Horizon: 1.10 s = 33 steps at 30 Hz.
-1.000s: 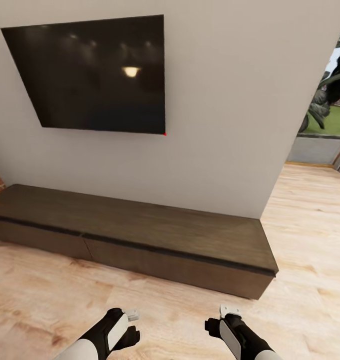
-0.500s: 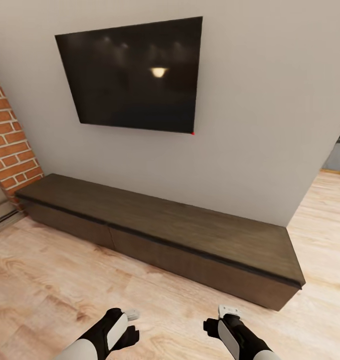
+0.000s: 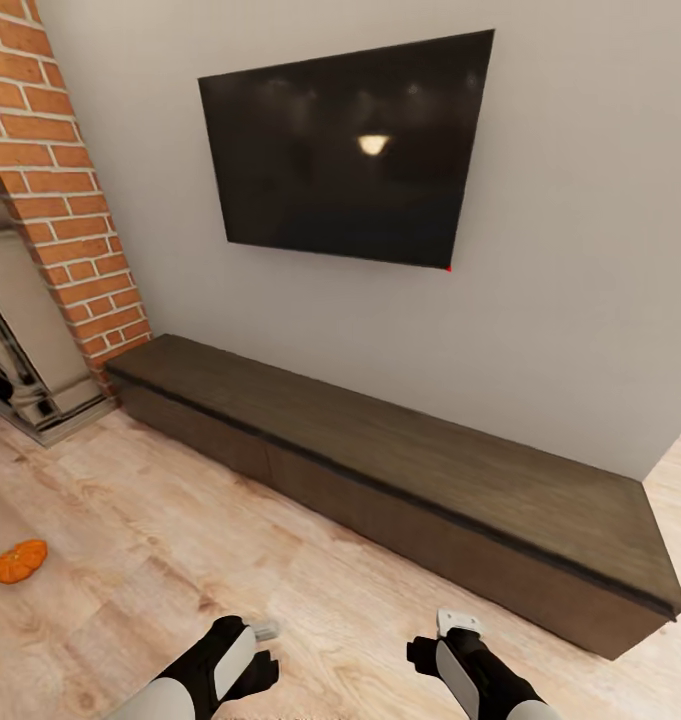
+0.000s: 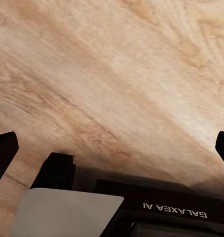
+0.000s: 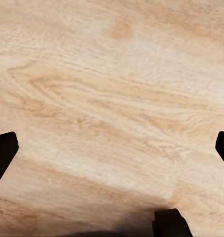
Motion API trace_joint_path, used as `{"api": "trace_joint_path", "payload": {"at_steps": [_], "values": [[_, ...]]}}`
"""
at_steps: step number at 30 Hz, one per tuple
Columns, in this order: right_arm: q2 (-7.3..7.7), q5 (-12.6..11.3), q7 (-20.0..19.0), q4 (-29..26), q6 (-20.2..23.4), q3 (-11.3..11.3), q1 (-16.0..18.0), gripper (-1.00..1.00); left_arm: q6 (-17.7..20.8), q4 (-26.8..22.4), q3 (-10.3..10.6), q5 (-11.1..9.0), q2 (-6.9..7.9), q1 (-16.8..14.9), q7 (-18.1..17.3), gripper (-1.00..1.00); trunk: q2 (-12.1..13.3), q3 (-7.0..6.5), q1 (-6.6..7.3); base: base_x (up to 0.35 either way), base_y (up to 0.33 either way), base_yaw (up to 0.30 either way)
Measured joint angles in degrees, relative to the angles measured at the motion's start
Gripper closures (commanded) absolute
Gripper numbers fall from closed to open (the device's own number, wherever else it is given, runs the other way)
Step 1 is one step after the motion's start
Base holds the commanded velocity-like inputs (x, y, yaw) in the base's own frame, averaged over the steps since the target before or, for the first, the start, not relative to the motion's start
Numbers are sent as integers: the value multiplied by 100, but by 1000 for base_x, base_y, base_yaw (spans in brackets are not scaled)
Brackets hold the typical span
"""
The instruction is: Place each of the two pumpkins and all three candles from the living room inside a cabinet in the living room (use any cabinet), then make sure every cabinet is closed, and position the cauldron so it is next to a table in the living room.
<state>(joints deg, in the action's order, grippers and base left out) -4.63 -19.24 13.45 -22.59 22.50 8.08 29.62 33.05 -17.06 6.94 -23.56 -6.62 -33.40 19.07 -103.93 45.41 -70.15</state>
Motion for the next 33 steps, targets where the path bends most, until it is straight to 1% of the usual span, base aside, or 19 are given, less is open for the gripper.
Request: {"api": "trace_joint_path", "payload": {"at_steps": [33], "values": [[-3,9,0,0,0,10,0,-100,-3,0,-2,0,-6,0,0,-100,0,0,0,-21,14,291]]}}
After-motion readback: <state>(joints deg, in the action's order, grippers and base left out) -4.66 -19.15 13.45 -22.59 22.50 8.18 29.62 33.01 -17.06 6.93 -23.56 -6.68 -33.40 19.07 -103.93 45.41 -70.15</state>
